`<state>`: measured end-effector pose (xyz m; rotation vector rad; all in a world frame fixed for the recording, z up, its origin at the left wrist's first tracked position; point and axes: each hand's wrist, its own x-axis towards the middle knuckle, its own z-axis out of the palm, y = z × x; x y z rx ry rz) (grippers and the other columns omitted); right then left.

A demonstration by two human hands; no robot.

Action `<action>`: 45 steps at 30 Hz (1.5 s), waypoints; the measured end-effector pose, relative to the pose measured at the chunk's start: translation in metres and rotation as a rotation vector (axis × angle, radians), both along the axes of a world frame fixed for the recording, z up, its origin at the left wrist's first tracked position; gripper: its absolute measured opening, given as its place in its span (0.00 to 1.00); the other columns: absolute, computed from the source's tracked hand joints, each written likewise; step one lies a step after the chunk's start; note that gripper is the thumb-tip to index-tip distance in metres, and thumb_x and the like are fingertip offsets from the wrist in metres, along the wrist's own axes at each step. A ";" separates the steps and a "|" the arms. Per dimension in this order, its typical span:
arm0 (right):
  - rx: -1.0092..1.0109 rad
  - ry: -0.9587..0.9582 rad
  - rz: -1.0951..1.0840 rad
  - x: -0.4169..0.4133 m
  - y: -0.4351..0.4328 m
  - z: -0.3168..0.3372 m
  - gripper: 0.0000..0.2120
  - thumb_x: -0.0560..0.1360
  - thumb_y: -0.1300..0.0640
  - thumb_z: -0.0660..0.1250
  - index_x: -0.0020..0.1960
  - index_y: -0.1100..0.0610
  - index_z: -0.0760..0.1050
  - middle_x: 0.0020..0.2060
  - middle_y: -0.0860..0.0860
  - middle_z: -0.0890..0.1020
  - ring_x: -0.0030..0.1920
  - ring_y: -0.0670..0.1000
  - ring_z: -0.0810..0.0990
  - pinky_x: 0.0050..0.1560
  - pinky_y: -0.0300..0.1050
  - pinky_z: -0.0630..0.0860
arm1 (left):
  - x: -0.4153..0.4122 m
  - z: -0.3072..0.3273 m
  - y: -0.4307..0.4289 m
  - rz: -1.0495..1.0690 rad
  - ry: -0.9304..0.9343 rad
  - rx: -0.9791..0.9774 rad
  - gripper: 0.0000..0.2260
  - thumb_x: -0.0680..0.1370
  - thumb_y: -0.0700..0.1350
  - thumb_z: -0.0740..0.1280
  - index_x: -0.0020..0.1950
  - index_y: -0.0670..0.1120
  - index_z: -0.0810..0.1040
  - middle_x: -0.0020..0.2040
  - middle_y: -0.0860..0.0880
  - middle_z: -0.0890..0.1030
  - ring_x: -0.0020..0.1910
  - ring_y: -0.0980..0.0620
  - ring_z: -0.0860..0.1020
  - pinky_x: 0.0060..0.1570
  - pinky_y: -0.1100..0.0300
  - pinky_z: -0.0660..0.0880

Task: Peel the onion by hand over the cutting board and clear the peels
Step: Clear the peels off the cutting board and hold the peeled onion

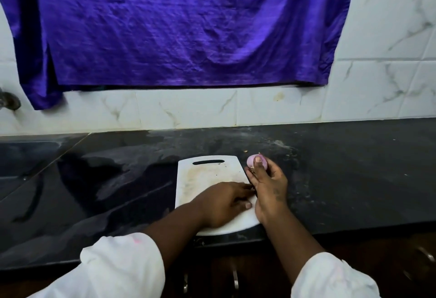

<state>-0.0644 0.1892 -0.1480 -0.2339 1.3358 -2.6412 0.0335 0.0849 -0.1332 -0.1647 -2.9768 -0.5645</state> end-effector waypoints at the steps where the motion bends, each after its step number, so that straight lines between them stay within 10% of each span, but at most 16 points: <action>1: -0.002 0.010 -0.009 0.000 0.000 0.000 0.11 0.78 0.59 0.71 0.61 0.58 0.80 0.58 0.62 0.84 0.58 0.59 0.85 0.61 0.53 0.82 | 0.004 0.000 -0.001 0.011 0.041 -0.026 0.17 0.84 0.47 0.65 0.73 0.48 0.79 0.75 0.52 0.76 0.74 0.52 0.75 0.72 0.52 0.72; 11: 0.037 0.077 -0.034 0.007 0.001 0.004 0.10 0.78 0.60 0.71 0.60 0.58 0.79 0.53 0.57 0.85 0.55 0.57 0.85 0.51 0.40 0.84 | 0.032 0.000 0.001 0.139 0.139 -0.167 0.14 0.81 0.40 0.67 0.64 0.48 0.85 0.64 0.50 0.85 0.63 0.49 0.81 0.63 0.57 0.75; 23: 0.404 0.281 0.127 0.025 -0.011 0.008 0.12 0.77 0.59 0.73 0.58 0.60 0.81 0.52 0.59 0.85 0.49 0.53 0.84 0.53 0.48 0.84 | 0.141 -0.021 -0.013 0.151 0.387 -0.022 0.13 0.77 0.36 0.70 0.55 0.50 0.88 0.53 0.55 0.87 0.53 0.59 0.83 0.55 0.69 0.76; 35: 0.318 0.286 0.819 0.217 -0.060 0.008 0.25 0.66 0.53 0.76 0.62 0.60 0.81 0.57 0.61 0.86 0.53 0.58 0.87 0.56 0.47 0.83 | 0.301 -0.054 -0.038 0.742 0.589 1.061 0.15 0.75 0.29 0.75 0.44 0.50 0.88 0.40 0.54 0.89 0.43 0.61 0.85 0.47 0.68 0.79; 45: 0.397 0.207 1.201 0.372 -0.127 -0.062 0.22 0.67 0.51 0.78 0.59 0.57 0.83 0.56 0.57 0.86 0.56 0.59 0.87 0.52 0.46 0.84 | 0.480 -0.175 -0.096 1.340 0.612 1.004 0.10 0.73 0.30 0.76 0.42 0.44 0.88 0.36 0.50 0.88 0.36 0.61 0.83 0.40 0.67 0.78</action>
